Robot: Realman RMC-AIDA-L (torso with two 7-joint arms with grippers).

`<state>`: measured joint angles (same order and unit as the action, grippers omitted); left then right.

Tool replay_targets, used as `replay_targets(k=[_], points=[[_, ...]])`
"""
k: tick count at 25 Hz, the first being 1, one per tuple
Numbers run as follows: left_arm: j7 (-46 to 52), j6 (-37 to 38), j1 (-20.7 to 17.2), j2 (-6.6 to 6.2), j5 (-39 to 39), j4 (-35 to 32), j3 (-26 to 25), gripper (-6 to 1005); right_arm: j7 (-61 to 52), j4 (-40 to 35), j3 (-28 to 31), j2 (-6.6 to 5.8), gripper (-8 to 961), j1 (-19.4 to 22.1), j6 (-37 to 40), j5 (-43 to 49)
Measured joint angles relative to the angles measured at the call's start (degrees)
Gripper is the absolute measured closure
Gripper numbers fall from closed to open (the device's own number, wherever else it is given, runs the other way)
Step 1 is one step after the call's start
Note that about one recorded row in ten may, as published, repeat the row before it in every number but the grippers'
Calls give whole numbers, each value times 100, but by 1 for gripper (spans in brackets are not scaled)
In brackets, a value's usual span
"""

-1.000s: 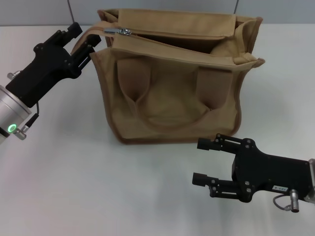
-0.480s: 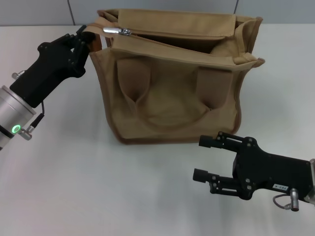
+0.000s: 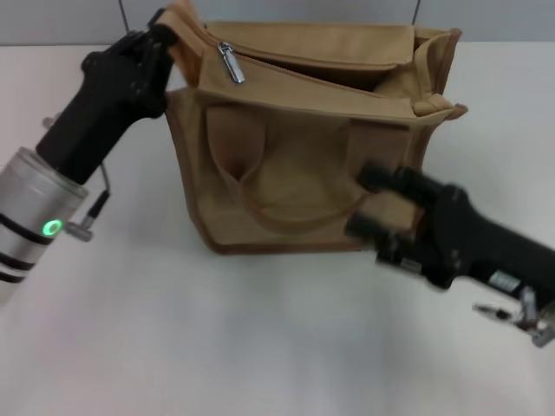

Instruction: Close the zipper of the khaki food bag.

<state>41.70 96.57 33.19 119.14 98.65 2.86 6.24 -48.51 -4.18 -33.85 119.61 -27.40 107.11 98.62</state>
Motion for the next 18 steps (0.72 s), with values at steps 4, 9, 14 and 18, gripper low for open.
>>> replay_targets(k=[4, 9, 14, 18], points=[[-226, 154, 125, 3, -5, 312, 0, 993, -1012, 51, 5, -8, 242, -219, 47, -496], [-200, 163, 215, 4, 26, 368, 0, 992, -2418, -335, 4, -10, 244, -506, -154, -569], [-193, 162, 208, 4, 28, 373, 1, 992, -2861, -324, 15, -4, 247, -817, -336, -618], [-185, 256, 212, 4, 53, 376, 38, 993, -2973, -14, 18, 11, 293, -1143, -616, -689]])
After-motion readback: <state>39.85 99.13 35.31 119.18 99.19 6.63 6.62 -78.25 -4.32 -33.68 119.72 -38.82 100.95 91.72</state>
